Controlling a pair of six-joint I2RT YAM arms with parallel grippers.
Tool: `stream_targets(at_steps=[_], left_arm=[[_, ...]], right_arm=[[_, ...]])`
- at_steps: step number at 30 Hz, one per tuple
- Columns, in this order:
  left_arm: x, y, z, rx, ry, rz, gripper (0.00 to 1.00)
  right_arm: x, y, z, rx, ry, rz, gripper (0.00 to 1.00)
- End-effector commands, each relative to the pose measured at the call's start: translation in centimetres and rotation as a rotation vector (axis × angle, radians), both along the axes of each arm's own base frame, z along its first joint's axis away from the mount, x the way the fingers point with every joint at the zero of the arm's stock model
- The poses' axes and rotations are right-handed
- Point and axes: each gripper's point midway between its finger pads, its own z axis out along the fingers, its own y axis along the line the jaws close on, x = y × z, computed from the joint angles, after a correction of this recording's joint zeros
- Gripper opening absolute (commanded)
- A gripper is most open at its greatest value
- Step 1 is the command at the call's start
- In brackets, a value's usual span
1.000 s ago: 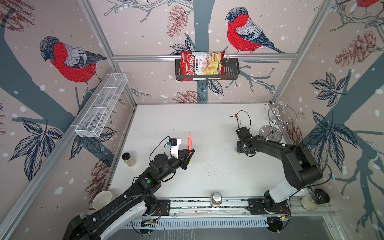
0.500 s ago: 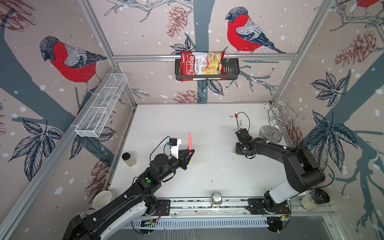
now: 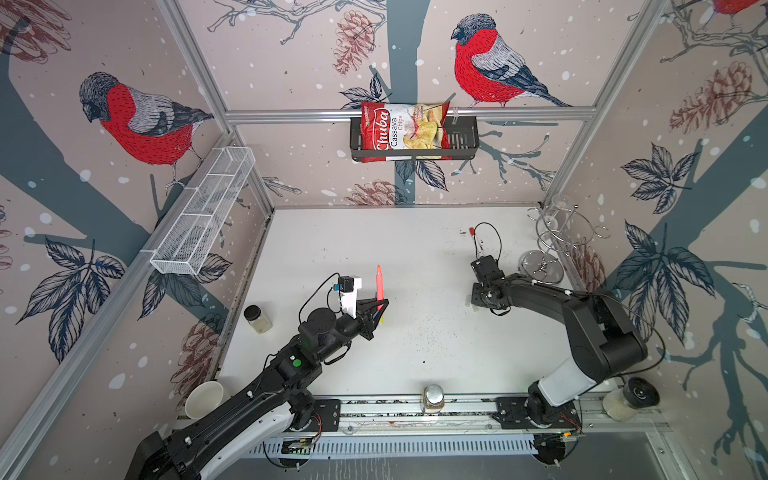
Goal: Insert the pens into the pen caps
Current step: 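Lower the right gripper over a translucent cap and close on it, then lift the translucent cap with the right gripper while the left raises the highlighter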
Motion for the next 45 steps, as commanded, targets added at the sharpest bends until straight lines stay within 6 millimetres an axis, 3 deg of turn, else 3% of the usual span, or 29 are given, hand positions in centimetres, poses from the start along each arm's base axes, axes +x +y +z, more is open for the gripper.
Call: stream_targets(at_steps=[1,29,37,45], left_arm=[[0.2,0.1,0.5,0.001,-0.020,0.009,0.00],[0.4,-0.2,0.7,0.007,-0.026,0.003,0.00],[0.4,-0.3,0.4,0.021,-0.023,-0.005,0.00],[0.2,-0.5,0.4,0.012,-0.021,-0.015,0.00]], right_arm=[[-1.2,-0.9,-0.8,-0.046,0.056,-0.004,0.35],[-1.6,0.0,0.1,-0.001,0.046,0.017,0.13],[-1.4,0.9,1.8,0.046,0.001,0.036,0.12],[-1.0,3.0,5.5,0.126,-0.091,0.093,0.10]])
